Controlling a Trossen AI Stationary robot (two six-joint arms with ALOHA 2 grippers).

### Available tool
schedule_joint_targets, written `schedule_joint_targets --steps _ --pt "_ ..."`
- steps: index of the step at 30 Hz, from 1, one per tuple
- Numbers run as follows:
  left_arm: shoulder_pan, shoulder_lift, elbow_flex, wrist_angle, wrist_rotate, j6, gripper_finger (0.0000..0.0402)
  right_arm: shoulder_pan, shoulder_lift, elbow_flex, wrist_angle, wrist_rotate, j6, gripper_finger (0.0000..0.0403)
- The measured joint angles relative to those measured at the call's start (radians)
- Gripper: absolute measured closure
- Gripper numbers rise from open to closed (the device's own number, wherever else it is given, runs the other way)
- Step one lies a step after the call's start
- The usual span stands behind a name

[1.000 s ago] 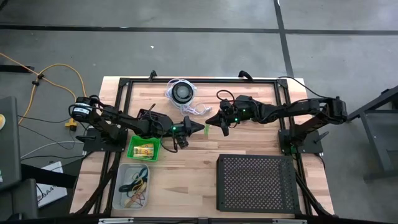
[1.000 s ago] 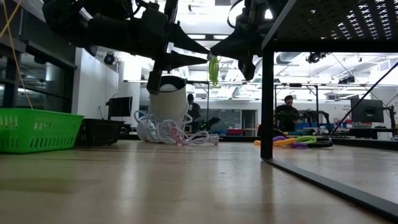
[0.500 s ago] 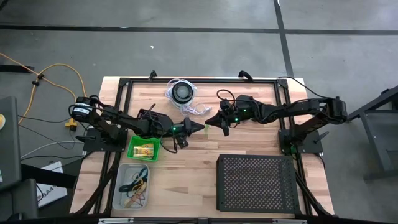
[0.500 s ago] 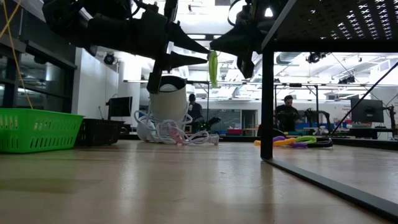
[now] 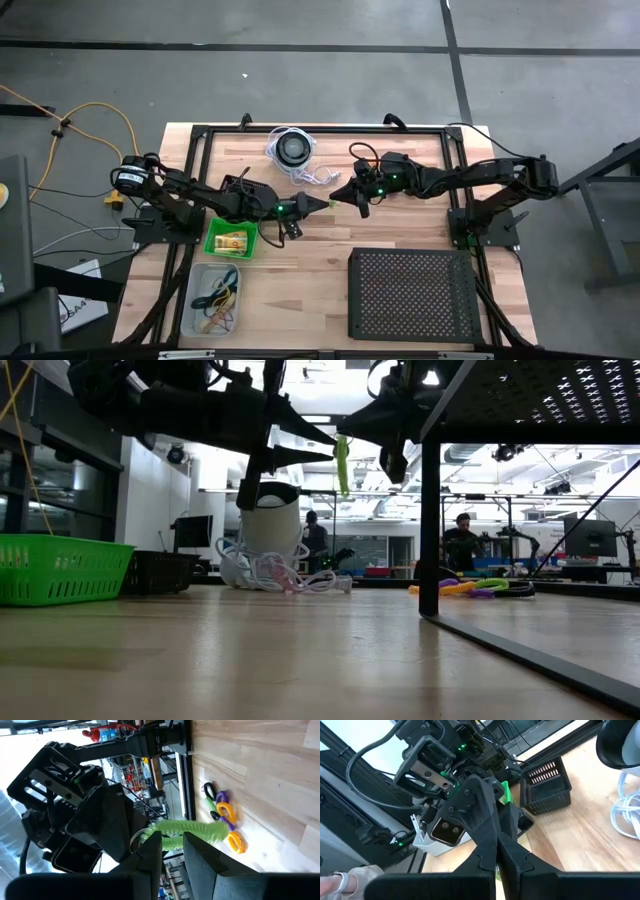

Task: Pick & Place Office Desk Supplies
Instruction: Put the green coil keychain into the black bin

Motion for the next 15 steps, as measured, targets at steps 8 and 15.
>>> schedule_joint_targets --steps 8,15 --pt "-0.003 0.000 0.000 0.003 0.000 0.057 0.0328 0.000 0.000 0.000 0.001 0.000 0.000 0.0401" --pt "-0.003 0.000 0.000 0.004 0.000 0.059 0.0328 0.000 0.000 0.000 0.001 0.000 0.019 0.0401"
